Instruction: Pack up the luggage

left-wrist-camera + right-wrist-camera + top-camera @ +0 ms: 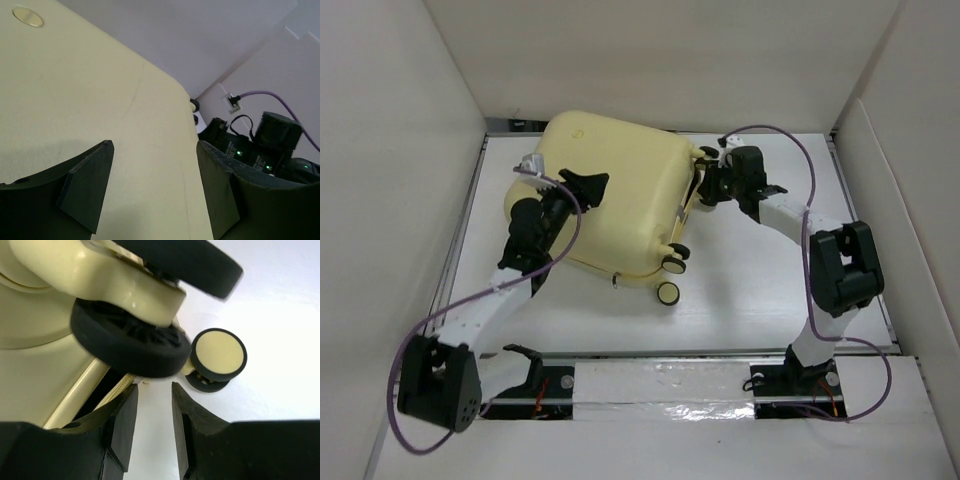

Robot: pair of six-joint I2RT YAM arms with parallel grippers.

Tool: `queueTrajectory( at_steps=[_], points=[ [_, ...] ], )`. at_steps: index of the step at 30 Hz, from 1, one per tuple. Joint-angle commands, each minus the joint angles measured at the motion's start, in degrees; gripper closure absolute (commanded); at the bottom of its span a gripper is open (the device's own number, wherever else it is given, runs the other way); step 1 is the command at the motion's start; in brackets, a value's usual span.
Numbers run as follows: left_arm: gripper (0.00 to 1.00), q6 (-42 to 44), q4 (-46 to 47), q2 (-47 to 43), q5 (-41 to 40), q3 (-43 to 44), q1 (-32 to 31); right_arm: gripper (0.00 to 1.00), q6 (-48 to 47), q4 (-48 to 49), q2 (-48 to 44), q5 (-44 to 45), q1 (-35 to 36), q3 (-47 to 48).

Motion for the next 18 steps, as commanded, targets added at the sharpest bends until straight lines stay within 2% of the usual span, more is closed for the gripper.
queueTrajectory(
  at_steps=[1,3,6,9,11,13,15,16,17,18],
  points=[
    [0.35,-4.8,-16.5,-7.9,-9.4,-8.0,-1.2,0.57,2.7,6.0,1.1,-12.0,4.0,9.0],
    [0.34,-5.7,-16.4,-10.9,-9.3,-8.7,-1.2,0.48,5.0,6.7,0.8,-11.7,3.2,10.5],
    [0.31,-5.3,-19.5,-12.1,-12.5,-4.3,-1.2,0.35,5.8,7.7,-3.1,-10.0,2.4,7.7],
    [0.27,-4.1,-23.9,-8.5,-17.0,5.2,-1.2,0.24,5.3,9.4,-9.4,-7.8,1.8,2.9],
    [0.25,-4.2,-27.9,-3.8,-19.0,13.8,-0.2,0.21,4.9,9.9,-12.9,-6.0,1.8,-2.9],
    [0.25,-4.2,-30.2,-0.1,-16.5,22.6,3.5,0.21,4.6,10.7,-18.6,-4.5,2.4,-7.4],
    [0.25,-2.8,-35.5,5.7,-16.7,28.3,7.9,0.33,5.2,12.5,-24.5,-3.2,3.4,-14.9],
    [0.25,-2.1,-37.1,7.7,-16.5,33.0,9.8,0.45,5.3,13.5,-26.3,-3.2,3.4,-17.4],
    [0.26,-0.1,-40.0,11.2,-16.2,34.9,11.6,0.71,5.4,14.2,-28.0,-2.9,4.1,-22.1],
    [0.28,0.8,-42.1,12.8,-16.7,36.8,13.6,0.82,5.6,15.4,-29.4,-2.6,4.6,-24.1]
  ],
)
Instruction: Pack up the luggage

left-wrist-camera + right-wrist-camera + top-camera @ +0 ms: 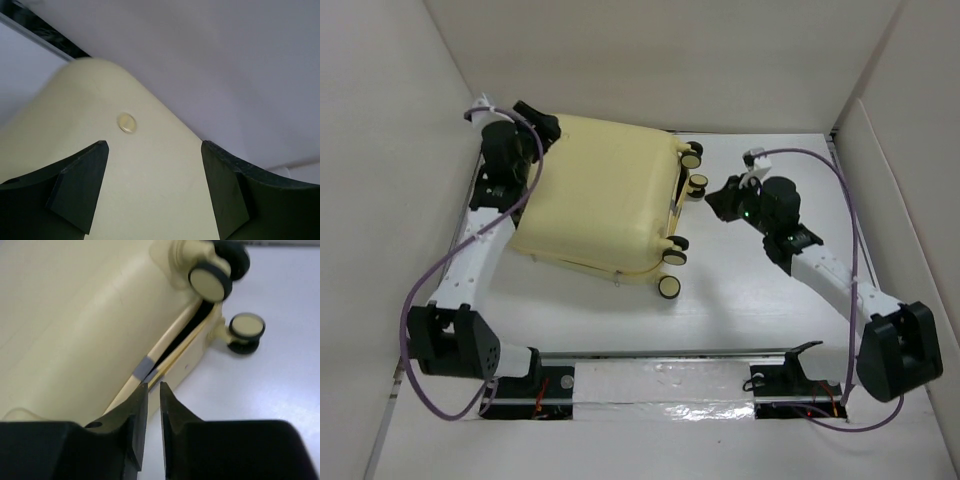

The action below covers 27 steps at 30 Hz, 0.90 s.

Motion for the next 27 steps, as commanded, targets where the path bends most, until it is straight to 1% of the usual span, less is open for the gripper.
queueTrajectory(
  at_steps=[1,2,3,4,5,8,9,13,15,17,18,19,20,22,23,25,26,27],
  points=[
    [0.28,4.2,-10.2,4.7,-2.0,7.8,8.6,0.90,0.7,4.6,-4.6,1.9,2.1,-7.5],
    [0.29,5.1,-10.8,6.7,-1.6,8.0,10.6,0.97,0.4,4.6,-5.4,2.0,2.1,-8.8],
    [0.30,6.1,-10.8,7.4,-1.4,8.0,12.6,0.98,-0.1,4.6,-6.0,2.0,2.1,-11.0],
    [0.31,6.3,-11.0,8.3,-0.9,8.1,14.5,0.98,-0.1,4.9,-6.8,2.3,2.1,-11.8],
    [0.32,6.4,-12.2,10.6,0.6,8.4,18.0,0.97,-0.1,5.0,-7.0,2.2,2.6,-12.4],
    [0.36,6.2,-14.3,15.7,2.8,9.1,22.8,0.94,-0.7,3.8,-7.4,1.9,2.6,-12.3],
    [0.38,6.4,-14.4,16.9,3.3,9.1,23.5,0.93,-0.9,3.7,-7.2,1.8,2.6,-12.2],
    [0.39,9.1,-17.7,24.1,4.4,12.1,24.0,0.91,-0.3,5.1,-4.7,1.9,4.4,-11.9],
    [0.39,8.6,-17.8,27.1,8.6,11.4,23.4,0.90,0.4,6.6,-1.4,2.0,5.9,-11.0],
    [0.39,6.9,-16.5,28.3,9.9,9.4,22.6,0.89,0.4,6.7,1.3,3.5,7.4,-7.7],
    [0.39,6.2,-16.0,28.4,9.9,8.7,22.6,0.89,0.3,6.6,4.6,4.0,8.1,-6.3],
    [0.39,5.7,-15.5,28.3,9.9,7.9,21.3,0.89,0.3,6.3,6.2,4.0,8.7,-4.7],
    [0.39,4.7,-14.2,27.8,10.2,6.0,21.3,0.89,0.2,5.8,7.7,3.6,8.7,-1.7],
    [0.39,3.3,-12.2,26.6,11.7,3.4,20.7,0.89,0.7,6.4,11.2,3.6,9.3,0.5],
    [0.39,2.6,-9.5,24.5,13.1,-0.4,20.1,0.89,1.1,7.1,12.2,3.7,9.3,1.4],
    [0.39,0.0,-7.2,22.1,13.6,-4.6,19.3,0.89,0.6,6.8,15.5,3.7,9.3,5.4],
    [0.39,-1.4,-3.7,18.8,13.3,-9.9,18.0,0.89,0.1,6.2,16.7,3.4,8.8,6.9],
    [0.40,-2.8,-1.3,16.9,13.5,-13.2,17.4,0.89,-1.1,4.7,17.9,3.2,8.8,10.1]
  ],
)
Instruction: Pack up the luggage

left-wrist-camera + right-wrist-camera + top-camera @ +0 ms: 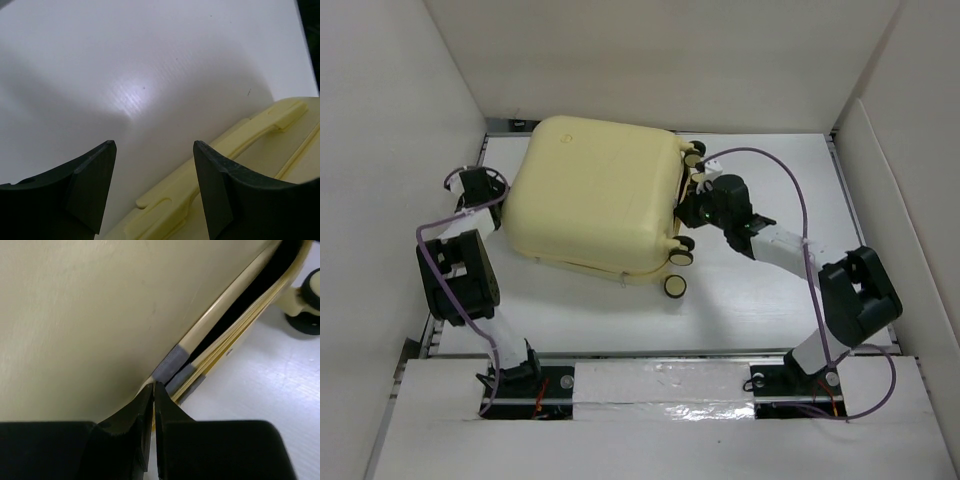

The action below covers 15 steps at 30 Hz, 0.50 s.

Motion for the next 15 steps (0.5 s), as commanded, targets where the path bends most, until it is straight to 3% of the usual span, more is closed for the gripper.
queueTrajectory(
  at_steps=[1,4,9,15],
  points=[
    [0.39,-5.2,5.6,-10.0,7.5,-10.8,-5.9,0.88,-1.9,1.6,3.2,0.0,-0.7,8.6],
    [0.40,-8.2,11.4,-17.4,6.8,-24.7,-9.6,0.87,-4.0,-2.4,7.9,-2.5,-1.8,15.3],
    [0.43,-13.0,16.9,-31.4,3.8,-40.0,-16.5,0.84,-7.6,-10.9,14.3,-3.7,-2.4,26.5],
    [0.43,-14.7,11.5,-48.4,1.8,-49.9,-26.8,0.76,-8.7,-19.9,19.7,-5.1,-3.6,40.5]
  ],
)
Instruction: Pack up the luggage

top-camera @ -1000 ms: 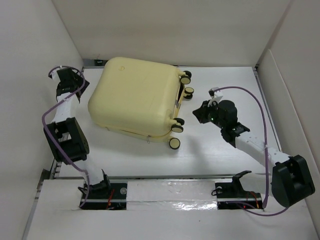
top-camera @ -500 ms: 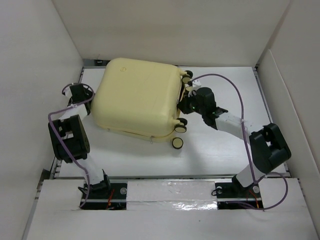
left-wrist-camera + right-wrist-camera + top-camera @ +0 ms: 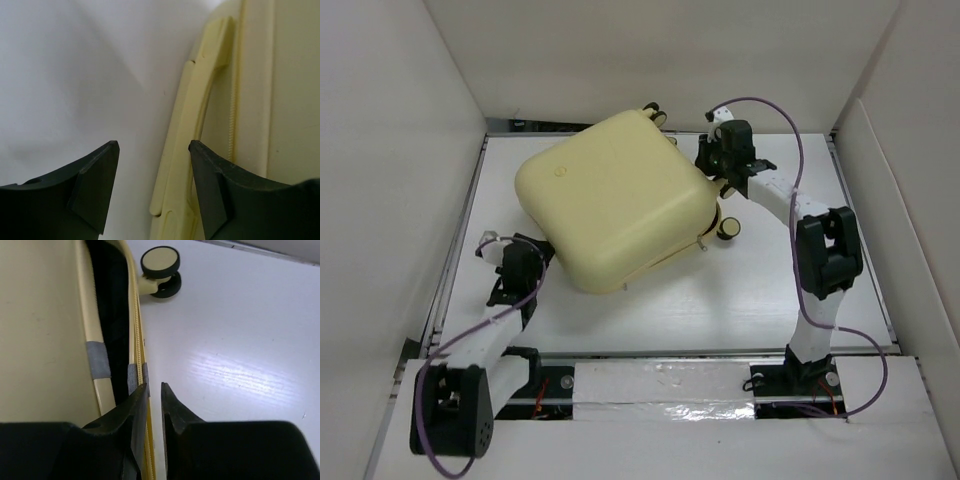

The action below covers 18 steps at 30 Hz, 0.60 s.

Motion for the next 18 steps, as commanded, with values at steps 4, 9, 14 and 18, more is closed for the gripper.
queueTrajectory(
  at_steps=[4,9,14,18],
  points=[
    [0.45,-0.5,-8.5,-16.5,15.9,-6.6,-11.7,0.54,3.7,-3.3,-0.2,-9.6,4.2,11.7],
    [0.45,2.4,-13.4,-24.6,17.1,-8.7,-11.7,0.32,3.7,-4.9,-5.5,-9.7,0.4,12.4],
    [0.45,3.2,-10.7,-22.9,19.7,-8.8,-11.7,0.27,3.7,-2.5,-19.0,-13.2,-2.4,-1.6],
    [0.45,4.5,-7.9,-21.4,18.9,-7.9,-11.7,0.89,4.6,8.4,-37.9,-15.8,2.5,-25.0]
  ],
)
